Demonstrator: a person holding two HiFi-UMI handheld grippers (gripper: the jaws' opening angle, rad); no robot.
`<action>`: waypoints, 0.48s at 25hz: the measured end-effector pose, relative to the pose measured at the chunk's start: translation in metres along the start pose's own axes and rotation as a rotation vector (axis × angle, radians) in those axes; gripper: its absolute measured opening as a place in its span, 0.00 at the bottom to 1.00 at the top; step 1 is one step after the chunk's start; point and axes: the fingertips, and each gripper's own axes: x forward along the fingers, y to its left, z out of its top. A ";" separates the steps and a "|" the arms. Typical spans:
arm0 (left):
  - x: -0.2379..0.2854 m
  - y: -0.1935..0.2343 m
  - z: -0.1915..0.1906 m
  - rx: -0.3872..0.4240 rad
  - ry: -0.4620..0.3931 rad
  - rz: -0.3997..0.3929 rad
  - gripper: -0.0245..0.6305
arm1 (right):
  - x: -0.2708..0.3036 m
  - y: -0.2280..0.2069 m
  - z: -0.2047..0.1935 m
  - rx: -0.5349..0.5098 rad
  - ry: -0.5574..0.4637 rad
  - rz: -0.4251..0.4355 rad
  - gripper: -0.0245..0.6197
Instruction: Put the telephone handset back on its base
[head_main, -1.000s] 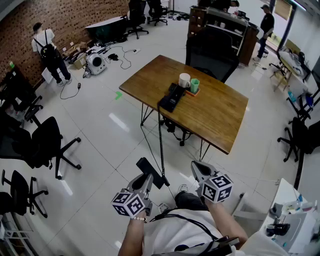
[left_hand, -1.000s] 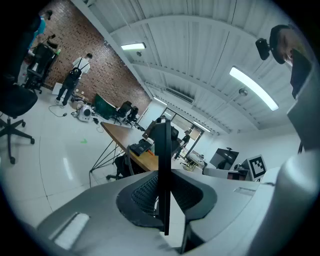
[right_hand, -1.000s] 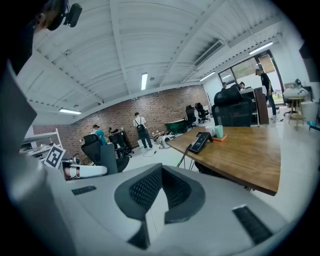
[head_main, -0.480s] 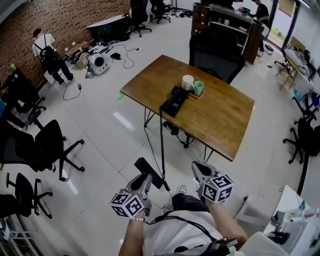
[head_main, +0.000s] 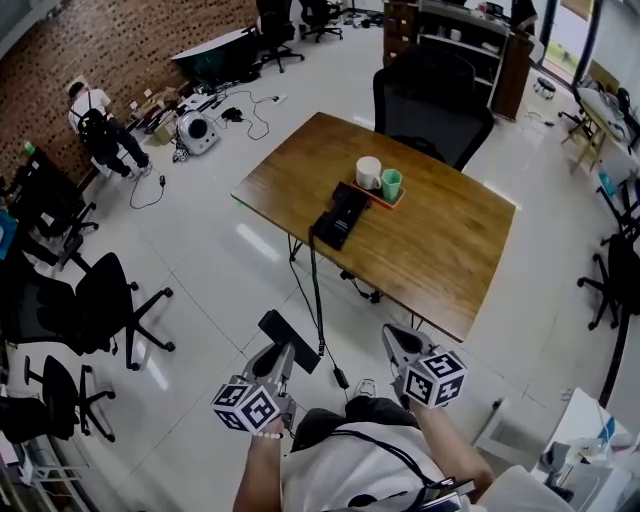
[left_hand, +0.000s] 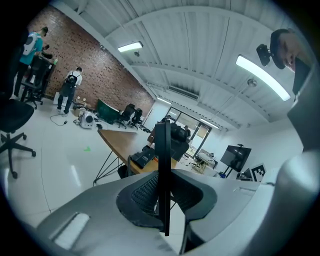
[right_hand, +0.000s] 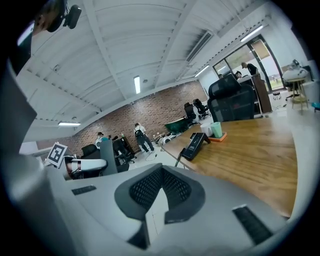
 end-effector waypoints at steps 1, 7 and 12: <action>0.003 -0.003 0.001 0.005 -0.002 0.003 0.14 | -0.001 -0.005 0.002 0.001 -0.003 0.000 0.04; 0.022 -0.013 0.004 0.023 0.001 0.005 0.14 | -0.002 -0.027 0.008 0.023 -0.025 -0.002 0.04; 0.039 -0.018 0.006 0.044 0.003 -0.012 0.14 | 0.000 -0.043 0.011 0.035 -0.048 -0.011 0.04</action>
